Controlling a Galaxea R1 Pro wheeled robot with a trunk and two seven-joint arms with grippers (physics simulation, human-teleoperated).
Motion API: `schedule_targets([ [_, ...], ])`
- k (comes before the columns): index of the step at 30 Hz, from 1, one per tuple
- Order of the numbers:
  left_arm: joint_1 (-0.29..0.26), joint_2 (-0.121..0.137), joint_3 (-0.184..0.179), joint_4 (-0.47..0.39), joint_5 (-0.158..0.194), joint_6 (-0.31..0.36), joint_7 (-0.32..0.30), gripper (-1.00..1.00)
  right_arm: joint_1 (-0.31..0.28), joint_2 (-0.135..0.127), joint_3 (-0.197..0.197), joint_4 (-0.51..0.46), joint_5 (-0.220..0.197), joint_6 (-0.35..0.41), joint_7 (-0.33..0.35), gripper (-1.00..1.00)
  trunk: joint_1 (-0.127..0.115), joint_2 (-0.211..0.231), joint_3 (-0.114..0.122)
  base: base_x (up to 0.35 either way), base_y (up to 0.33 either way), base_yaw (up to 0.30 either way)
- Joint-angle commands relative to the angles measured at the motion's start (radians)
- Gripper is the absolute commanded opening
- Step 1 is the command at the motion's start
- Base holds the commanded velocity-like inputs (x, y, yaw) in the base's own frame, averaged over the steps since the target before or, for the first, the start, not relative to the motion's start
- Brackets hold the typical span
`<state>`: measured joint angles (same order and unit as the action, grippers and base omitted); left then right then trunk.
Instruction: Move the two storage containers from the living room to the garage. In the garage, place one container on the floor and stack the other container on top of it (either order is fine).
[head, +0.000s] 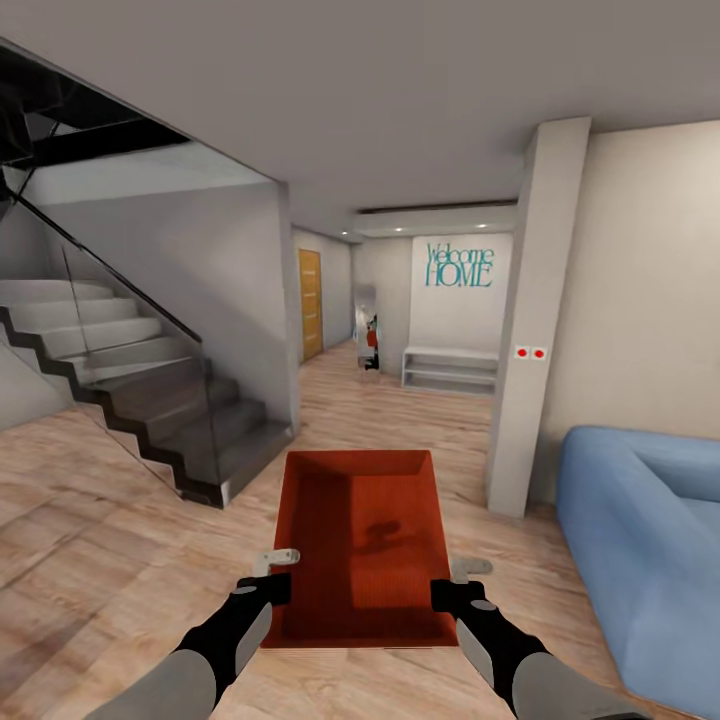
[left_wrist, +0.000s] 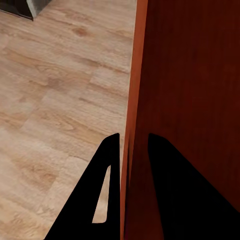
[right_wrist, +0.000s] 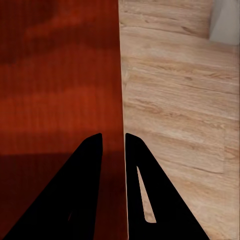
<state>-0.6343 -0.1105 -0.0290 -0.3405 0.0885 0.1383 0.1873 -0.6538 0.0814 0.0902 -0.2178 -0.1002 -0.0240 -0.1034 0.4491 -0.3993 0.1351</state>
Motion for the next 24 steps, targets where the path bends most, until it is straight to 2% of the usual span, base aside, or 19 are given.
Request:
schedule_targets([
  [1,0.001,0.003,0.001,0.0,-0.003,0.007,0.012,-1.0,-0.001,-0.003,-0.021,-0.003,0.002,-0.003,-0.088,-1.0,0.001,-0.001,0.0,0.322,0.0,0.0],
  [24,0.001,0.003,0.003,0.0,-0.003,0.007,0.012,-1.0,-0.001,-0.003,-0.021,-0.003,0.003,-0.003,-0.088,-1.0,0.001,-0.001,0.0,0.322,0.0,0.0],
])
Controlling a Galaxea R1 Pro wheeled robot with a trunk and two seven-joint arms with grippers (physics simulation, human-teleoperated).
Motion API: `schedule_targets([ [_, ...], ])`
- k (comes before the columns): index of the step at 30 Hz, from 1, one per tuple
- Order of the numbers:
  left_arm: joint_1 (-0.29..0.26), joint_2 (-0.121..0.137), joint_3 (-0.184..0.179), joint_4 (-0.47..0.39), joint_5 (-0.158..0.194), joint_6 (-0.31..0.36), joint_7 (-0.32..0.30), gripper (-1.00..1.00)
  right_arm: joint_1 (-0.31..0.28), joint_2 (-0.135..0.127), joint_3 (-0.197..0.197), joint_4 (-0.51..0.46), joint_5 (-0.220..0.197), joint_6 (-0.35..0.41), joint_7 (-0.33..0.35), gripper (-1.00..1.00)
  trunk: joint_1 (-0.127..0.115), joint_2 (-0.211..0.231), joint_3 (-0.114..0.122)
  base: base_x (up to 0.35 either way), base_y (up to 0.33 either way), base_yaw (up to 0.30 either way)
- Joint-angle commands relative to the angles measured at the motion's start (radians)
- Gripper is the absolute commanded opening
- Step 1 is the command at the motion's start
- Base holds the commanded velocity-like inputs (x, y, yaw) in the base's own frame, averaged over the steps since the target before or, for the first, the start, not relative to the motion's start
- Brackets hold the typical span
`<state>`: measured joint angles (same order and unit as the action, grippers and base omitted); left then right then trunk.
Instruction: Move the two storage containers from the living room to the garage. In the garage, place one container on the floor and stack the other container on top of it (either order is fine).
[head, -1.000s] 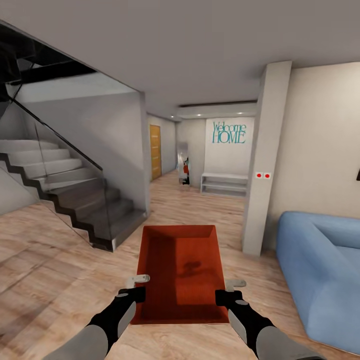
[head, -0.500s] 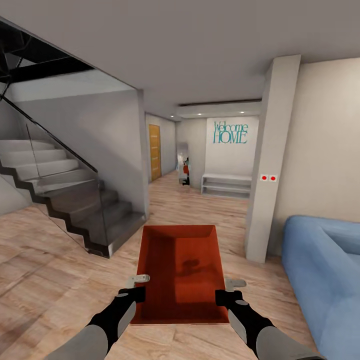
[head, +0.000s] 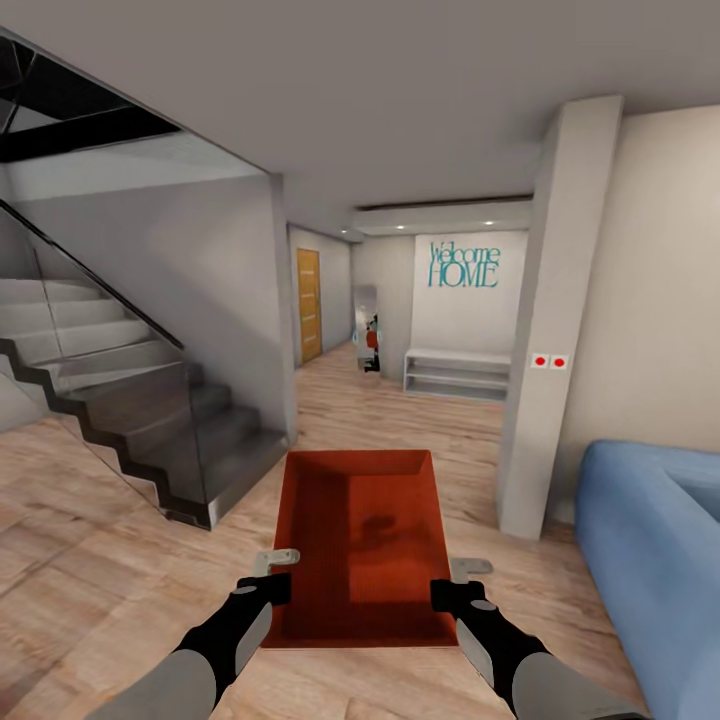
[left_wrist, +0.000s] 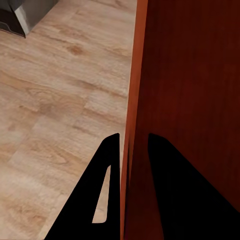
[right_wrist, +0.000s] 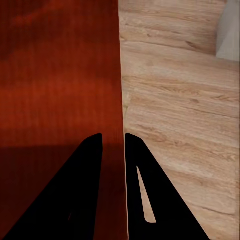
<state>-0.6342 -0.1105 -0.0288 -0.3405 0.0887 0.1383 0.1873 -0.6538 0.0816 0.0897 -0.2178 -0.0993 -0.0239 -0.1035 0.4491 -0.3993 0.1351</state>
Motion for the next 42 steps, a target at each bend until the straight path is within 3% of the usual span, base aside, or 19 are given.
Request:
schedule_targets([
  [1,0.001,0.003,0.002,0.0,-0.003,0.007,0.012,-1.0,-0.001,-0.003,-0.021,-0.003,0.002,-0.003,-0.088,-1.0,0.001,-0.001,0.0,0.322,0.0,0.0],
  [15,0.001,0.003,0.003,0.0,-0.003,0.007,0.012,-1.0,-0.001,-0.003,-0.021,-0.003,0.003,-0.003,-0.088,-1.0,0.001,-0.001,0.0,0.322,0.0,-0.004],
  [29,0.001,0.003,0.003,0.0,-0.003,0.007,0.012,-1.0,-0.001,-0.003,-0.022,-0.003,0.001,-0.001,-0.099,-1.0,0.001,-0.001,0.004,0.322,0.0,-0.197],
  [42,0.001,0.003,0.003,0.0,-0.003,0.007,0.012,-1.0,-0.001,-0.003,-0.022,-0.003,0.001,-0.004,-0.101,-1.0,0.001,-0.001,0.004,0.322,0.0,-0.013],
])
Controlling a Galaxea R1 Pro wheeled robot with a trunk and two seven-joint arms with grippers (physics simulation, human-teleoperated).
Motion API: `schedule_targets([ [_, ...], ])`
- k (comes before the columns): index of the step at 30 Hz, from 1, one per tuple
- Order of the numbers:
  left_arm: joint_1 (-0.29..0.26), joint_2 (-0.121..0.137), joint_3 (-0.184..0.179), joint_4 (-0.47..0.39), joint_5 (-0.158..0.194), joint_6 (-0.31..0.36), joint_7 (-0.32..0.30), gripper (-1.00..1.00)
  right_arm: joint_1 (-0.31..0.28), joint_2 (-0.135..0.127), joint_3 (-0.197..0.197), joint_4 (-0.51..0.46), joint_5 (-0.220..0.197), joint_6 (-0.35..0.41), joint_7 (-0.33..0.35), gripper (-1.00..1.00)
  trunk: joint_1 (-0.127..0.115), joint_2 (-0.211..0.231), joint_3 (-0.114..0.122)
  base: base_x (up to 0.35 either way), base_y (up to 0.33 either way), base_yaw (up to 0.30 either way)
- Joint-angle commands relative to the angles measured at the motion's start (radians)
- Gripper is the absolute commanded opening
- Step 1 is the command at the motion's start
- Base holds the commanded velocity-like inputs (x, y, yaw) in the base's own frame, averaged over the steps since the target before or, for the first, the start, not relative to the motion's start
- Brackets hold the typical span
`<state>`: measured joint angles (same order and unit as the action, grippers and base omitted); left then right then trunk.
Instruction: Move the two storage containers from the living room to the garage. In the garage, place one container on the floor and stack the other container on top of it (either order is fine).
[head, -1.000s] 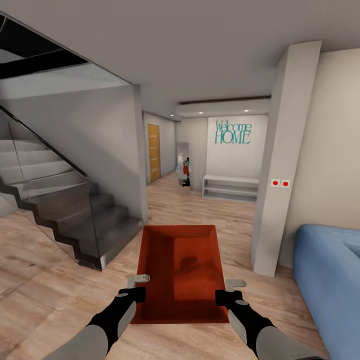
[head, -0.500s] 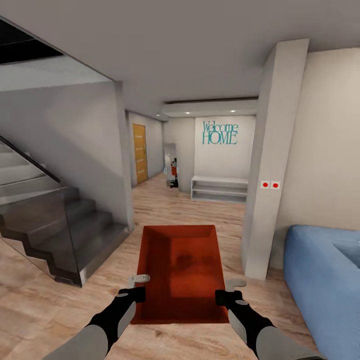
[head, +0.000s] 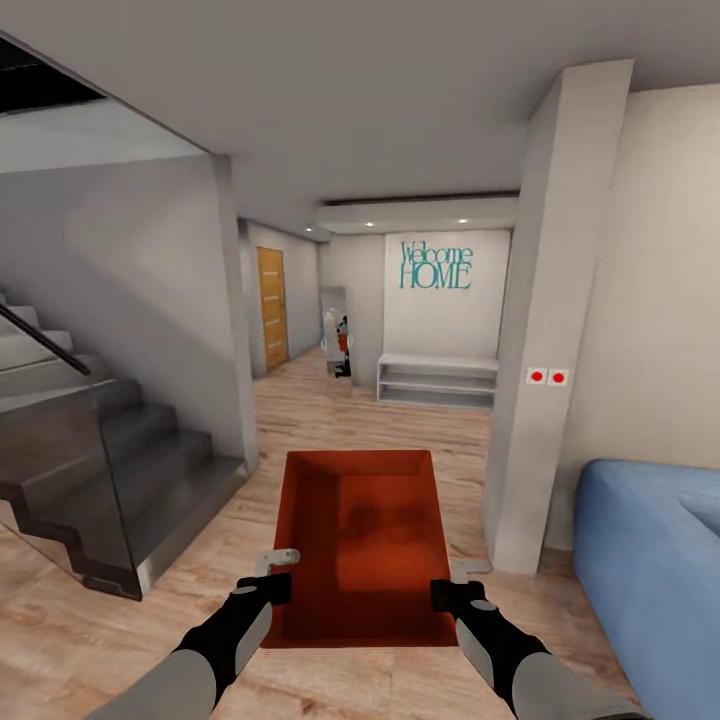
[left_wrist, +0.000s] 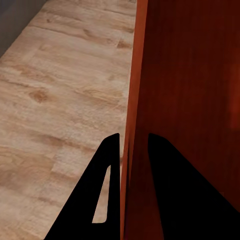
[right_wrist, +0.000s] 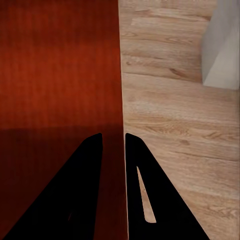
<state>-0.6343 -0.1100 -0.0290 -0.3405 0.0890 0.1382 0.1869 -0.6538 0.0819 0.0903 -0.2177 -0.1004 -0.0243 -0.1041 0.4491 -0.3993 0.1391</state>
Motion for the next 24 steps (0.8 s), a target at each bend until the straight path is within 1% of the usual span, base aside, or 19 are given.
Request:
schedule_targets([
  [1,0.001,0.003,0.003,0.0,-0.002,0.007,0.012,-1.0,-0.001,-0.004,-0.023,-0.003,0.002,-0.003,-0.1,-1.0,0.001,-0.001,0.0,0.322,0.0,0.0],
  [24,0.001,0.004,0.003,0.0,-0.002,0.007,0.012,-1.0,-0.001,-0.004,-0.023,-0.003,0.002,-0.005,-0.1,-1.0,0.001,-0.001,0.0,0.322,0.0,0.0],
])
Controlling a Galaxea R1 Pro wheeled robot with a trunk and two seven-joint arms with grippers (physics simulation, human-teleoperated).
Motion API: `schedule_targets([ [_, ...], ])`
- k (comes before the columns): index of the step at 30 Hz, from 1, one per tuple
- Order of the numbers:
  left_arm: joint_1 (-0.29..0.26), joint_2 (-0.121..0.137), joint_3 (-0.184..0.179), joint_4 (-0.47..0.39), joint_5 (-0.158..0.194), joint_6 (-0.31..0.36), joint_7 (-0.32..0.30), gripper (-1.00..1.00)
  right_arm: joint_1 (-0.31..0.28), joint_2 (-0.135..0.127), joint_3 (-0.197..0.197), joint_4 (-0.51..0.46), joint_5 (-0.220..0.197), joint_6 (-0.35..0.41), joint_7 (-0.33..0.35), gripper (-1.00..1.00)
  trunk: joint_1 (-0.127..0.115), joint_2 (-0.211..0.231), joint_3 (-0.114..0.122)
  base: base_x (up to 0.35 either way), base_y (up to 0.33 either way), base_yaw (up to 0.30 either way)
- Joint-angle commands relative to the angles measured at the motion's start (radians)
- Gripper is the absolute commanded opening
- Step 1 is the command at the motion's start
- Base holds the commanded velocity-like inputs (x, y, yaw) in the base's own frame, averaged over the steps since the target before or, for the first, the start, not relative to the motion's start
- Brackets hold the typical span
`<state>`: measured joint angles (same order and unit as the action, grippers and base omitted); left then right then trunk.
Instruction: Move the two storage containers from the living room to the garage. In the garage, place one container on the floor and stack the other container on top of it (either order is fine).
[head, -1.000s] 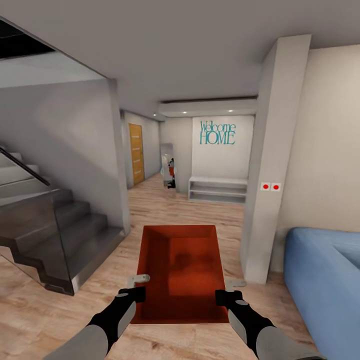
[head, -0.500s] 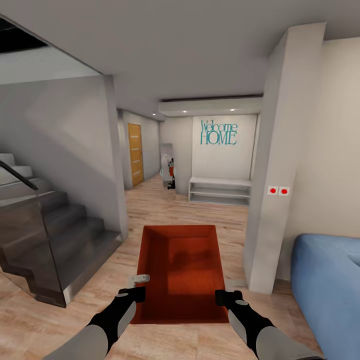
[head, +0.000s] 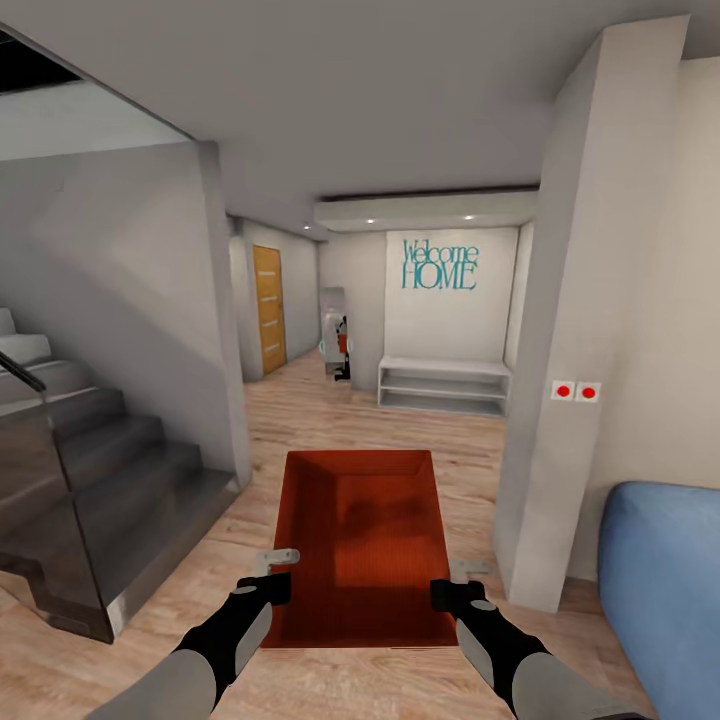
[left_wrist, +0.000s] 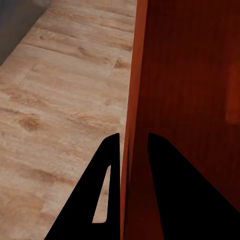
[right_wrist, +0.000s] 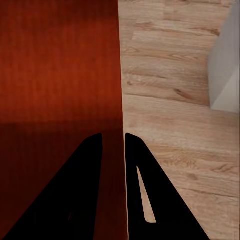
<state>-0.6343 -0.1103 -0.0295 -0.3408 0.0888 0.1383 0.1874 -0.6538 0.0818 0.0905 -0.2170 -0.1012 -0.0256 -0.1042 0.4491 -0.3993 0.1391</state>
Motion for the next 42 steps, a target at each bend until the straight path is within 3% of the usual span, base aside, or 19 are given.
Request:
schedule_targets([
  [1,0.001,0.004,0.003,0.0,-0.001,0.007,0.011,-1.0,-0.001,-0.004,-0.023,-0.004,0.003,-0.003,-0.1,-1.0,0.001,-0.001,0.0,0.322,0.0,0.0],
  [42,0.001,0.008,0.003,0.0,-0.001,0.007,0.012,-1.0,-0.001,-0.004,-0.021,-0.004,0.004,-0.002,-0.1,-1.0,0.001,-0.001,0.0,0.322,0.0,0.001],
])
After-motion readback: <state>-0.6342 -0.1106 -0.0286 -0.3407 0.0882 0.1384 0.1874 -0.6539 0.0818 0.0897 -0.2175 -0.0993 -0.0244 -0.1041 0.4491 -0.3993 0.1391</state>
